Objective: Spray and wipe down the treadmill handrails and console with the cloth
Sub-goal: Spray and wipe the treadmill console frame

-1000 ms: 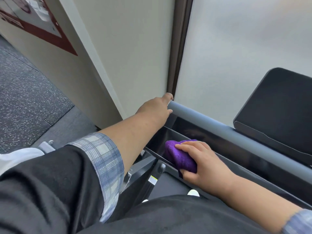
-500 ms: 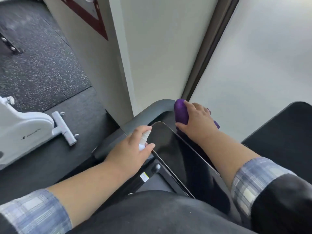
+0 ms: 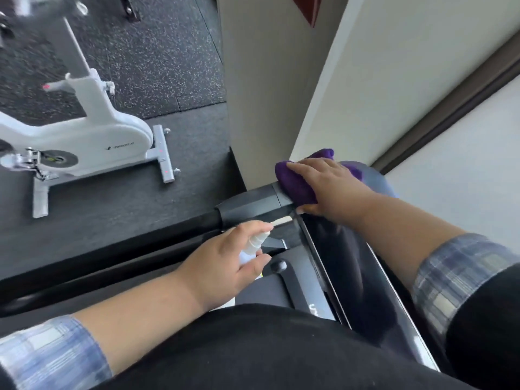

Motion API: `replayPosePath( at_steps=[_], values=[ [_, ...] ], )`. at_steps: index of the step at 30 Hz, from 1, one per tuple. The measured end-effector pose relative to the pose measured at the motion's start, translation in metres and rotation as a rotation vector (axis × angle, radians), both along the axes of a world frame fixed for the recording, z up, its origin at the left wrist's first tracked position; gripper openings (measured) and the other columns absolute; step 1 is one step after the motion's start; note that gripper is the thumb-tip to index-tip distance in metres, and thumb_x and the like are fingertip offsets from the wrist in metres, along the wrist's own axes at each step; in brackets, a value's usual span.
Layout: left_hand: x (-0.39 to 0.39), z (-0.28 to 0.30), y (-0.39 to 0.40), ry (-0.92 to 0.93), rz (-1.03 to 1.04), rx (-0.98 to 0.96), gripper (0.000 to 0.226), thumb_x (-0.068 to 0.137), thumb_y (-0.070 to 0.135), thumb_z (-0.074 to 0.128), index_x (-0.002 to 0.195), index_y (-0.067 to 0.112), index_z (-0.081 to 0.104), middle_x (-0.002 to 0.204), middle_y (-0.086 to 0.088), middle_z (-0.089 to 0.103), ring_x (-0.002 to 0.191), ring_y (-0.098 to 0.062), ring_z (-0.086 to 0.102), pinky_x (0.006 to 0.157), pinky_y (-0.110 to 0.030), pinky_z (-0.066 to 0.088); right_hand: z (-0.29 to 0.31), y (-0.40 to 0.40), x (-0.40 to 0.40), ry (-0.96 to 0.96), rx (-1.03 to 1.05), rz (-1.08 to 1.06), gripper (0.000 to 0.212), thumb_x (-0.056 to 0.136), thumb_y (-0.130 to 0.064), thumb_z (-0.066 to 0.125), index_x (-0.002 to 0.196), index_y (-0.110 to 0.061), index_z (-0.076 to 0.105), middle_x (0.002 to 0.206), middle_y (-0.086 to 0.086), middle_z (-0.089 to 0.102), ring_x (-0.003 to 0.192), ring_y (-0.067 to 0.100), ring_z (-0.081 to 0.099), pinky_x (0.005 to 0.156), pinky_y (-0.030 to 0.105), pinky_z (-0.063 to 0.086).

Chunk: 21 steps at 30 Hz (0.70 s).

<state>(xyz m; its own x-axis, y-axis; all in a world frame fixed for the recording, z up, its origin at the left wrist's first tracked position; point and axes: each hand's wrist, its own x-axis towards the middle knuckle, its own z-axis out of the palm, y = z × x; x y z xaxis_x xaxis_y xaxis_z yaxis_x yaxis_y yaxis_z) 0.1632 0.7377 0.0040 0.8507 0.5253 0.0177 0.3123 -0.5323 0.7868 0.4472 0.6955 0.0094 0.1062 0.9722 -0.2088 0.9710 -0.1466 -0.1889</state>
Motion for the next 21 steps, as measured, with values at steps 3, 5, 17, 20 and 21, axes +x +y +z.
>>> replayPosePath(
  at_steps=[3,5,17,20,21],
  values=[
    [-0.005,0.000,0.000,-0.041,0.014,0.008,0.047,0.089,0.045,0.058,0.130,0.043,0.036,0.099,0.033,0.055,0.093,0.013,0.055,0.086,-0.007,0.039,-0.004,0.019,-0.064,0.020,0.044,0.134,0.090,0.080,-0.054,0.072,0.155,-0.030,0.029,0.151,0.002,0.041,0.138,0.027,0.036,0.115,0.045,0.026],
    [-0.006,0.001,-0.001,-0.049,0.004,0.026,0.048,0.088,0.047,0.058,0.131,0.045,0.036,0.093,0.029,0.056,0.089,0.008,0.056,0.083,-0.012,0.043,-0.011,0.032,-0.106,-0.004,0.072,0.165,0.082,0.083,-0.054,0.063,0.154,-0.033,0.028,0.150,0.000,0.042,0.136,0.027,0.037,0.111,0.045,0.028],
    [-0.001,0.010,0.004,-0.123,-0.141,0.052,0.047,0.090,0.034,0.062,0.132,0.031,0.042,0.099,0.026,0.050,0.088,0.015,0.050,0.085,-0.005,0.036,-0.015,0.008,-0.047,0.010,0.203,-0.123,0.077,0.077,-0.083,0.049,0.134,-0.032,0.056,0.132,-0.004,0.058,0.127,0.024,0.047,0.108,0.046,0.036],
    [-0.012,0.011,0.009,-0.126,-0.126,0.052,0.045,0.092,0.030,0.061,0.133,0.027,0.042,0.099,0.033,0.047,0.089,0.020,0.048,0.085,-0.002,0.033,-0.014,0.013,-0.053,0.026,0.180,-0.152,0.074,0.082,-0.081,0.037,0.132,-0.030,0.058,0.131,-0.002,0.059,0.126,0.027,0.048,0.110,0.048,0.034],
    [-0.015,0.014,0.011,-0.149,-0.115,0.060,0.044,0.092,0.028,0.061,0.132,0.025,0.042,0.100,0.034,0.046,0.090,0.020,0.048,0.085,-0.002,0.033,-0.012,0.017,-0.065,0.038,0.190,-0.140,0.075,0.082,-0.080,0.036,0.131,-0.029,0.060,0.131,-0.001,0.060,0.125,0.028,0.049,0.110,0.048,0.033]
  ],
)
